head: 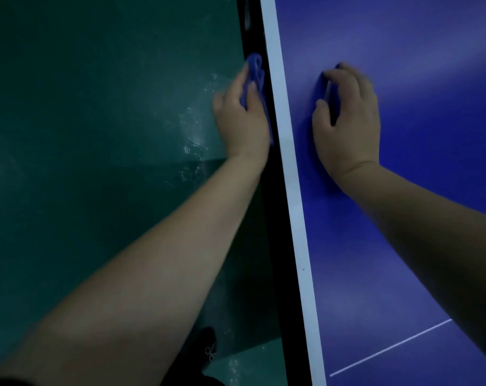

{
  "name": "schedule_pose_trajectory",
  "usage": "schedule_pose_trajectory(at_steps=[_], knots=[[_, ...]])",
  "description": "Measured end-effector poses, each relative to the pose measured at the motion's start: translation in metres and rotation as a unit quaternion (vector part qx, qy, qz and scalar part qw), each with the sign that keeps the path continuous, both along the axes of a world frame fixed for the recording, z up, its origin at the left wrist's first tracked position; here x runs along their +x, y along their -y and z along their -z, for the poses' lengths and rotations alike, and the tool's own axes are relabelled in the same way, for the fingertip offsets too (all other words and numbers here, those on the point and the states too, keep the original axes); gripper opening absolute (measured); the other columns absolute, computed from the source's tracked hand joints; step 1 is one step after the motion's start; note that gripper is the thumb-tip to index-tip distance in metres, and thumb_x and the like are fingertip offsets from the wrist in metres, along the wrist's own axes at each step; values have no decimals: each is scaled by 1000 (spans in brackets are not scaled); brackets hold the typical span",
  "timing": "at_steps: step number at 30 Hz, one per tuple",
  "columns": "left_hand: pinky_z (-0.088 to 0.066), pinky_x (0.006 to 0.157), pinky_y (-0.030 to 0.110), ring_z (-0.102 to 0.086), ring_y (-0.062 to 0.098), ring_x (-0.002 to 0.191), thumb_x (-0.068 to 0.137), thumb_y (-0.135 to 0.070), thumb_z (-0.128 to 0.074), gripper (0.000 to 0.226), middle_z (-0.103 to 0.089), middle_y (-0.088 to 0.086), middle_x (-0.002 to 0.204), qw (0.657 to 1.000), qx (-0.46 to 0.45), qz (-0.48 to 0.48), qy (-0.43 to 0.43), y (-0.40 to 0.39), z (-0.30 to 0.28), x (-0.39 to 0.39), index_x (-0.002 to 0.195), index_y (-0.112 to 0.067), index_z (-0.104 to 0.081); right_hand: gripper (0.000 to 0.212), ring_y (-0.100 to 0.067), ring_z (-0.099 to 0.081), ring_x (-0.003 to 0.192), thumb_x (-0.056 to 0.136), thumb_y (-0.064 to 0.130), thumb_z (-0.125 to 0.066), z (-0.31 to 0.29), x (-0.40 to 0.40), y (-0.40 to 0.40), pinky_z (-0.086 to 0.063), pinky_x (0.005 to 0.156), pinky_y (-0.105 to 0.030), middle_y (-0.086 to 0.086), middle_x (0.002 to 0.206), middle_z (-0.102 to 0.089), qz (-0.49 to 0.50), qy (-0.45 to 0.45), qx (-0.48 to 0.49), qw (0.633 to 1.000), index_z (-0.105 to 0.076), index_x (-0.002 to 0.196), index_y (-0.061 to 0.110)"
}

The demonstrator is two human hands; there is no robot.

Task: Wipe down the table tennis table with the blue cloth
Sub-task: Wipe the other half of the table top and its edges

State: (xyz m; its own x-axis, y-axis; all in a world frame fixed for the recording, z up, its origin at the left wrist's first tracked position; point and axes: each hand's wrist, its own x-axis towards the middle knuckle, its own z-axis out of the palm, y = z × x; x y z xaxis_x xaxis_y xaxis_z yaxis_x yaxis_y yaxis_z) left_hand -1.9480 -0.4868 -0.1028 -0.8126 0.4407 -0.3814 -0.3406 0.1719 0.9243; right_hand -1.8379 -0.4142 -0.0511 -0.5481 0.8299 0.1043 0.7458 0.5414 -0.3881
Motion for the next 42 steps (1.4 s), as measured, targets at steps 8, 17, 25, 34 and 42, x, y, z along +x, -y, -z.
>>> schedule_pose_trajectory(at_steps=[8,17,25,34,42], knots=[[-32,88,-3,-49,-24,81,101,-18,-46,37,-46,0,118,997,-33,-9,71,43,-10,53,137,-24,-56,44,-15,-36,135,90,27,-45,0,1,2,-33,111,-41,2,148,-39,0,-3,-9,1000,-50,133,20],[-37,98,13,-51,-6,95,104,-18,-41,38,-53,6,135,998,-53,13,20,-19,2,-23,140,-21,-53,45,-15,-35,136,90,27,-45,-2,0,2,-34,111,-41,2,149,-38,1,-4,-13,1000,-49,134,19],[-38,92,1,-54,-22,87,101,-17,-45,35,-49,-5,113,1000,5,-1,15,16,-20,24,133,-24,-60,46,-15,-33,137,90,28,-45,-1,1,2,-32,112,-42,2,150,-37,3,-5,-19,1000,-49,135,20],[-42,96,16,-58,6,102,103,-18,-42,37,-58,7,129,996,-64,21,52,18,1,19,137,-23,-56,42,-18,-35,137,93,24,-46,-2,0,2,-31,113,-41,-3,147,-41,-8,-16,-9,1000,-52,133,16],[-45,97,18,-55,-12,82,102,-23,-44,34,-56,1,122,999,-21,0,-33,-27,-17,-30,132,-30,-60,38,-22,-34,137,96,15,-44,-1,-4,0,-30,113,-43,-6,147,-40,-8,3,0,1000,-52,133,13]])
